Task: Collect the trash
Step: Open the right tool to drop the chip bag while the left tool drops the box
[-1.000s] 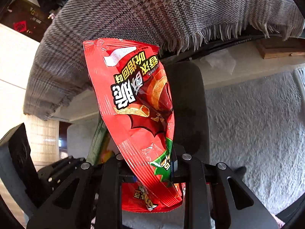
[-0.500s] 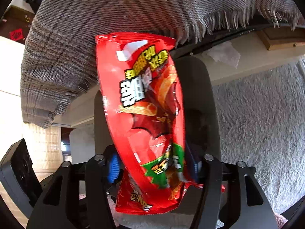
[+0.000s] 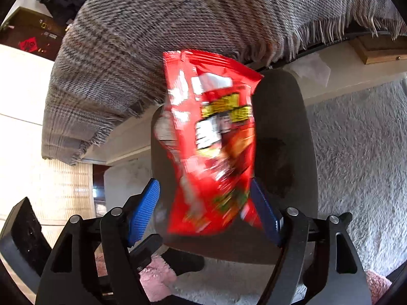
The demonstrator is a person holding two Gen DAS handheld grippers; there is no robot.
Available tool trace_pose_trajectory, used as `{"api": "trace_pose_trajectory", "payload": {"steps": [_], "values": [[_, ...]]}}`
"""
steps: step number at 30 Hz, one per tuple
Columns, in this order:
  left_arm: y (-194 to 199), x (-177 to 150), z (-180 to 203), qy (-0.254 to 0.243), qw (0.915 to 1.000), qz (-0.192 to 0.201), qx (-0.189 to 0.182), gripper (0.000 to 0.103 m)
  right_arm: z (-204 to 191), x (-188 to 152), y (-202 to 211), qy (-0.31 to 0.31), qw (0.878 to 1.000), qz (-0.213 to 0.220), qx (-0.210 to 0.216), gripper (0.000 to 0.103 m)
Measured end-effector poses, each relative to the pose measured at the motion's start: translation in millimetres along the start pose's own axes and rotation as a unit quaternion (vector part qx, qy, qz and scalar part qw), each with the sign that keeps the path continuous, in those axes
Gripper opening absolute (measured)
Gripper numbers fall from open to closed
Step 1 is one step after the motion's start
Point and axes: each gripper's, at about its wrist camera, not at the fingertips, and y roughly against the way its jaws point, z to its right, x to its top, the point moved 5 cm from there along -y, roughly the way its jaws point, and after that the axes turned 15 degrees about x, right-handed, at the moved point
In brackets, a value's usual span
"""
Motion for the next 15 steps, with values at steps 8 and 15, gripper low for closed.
{"api": "trace_pose_trajectory", "payload": {"steps": [8,15], "values": [[13.7,-7.0,-15.8,0.013,0.9999,0.008,-0.003,0.054,-16.1,-4.5,29.1,0.025,0.999,0.026,-0.011,0.075],[43.4,-2.3,-10.8,0.008,0.9993,0.035,-0.011,0.069,-19.5,-0.8,86.2,0.041,0.996,0.07,-0.027,0.076]]}}
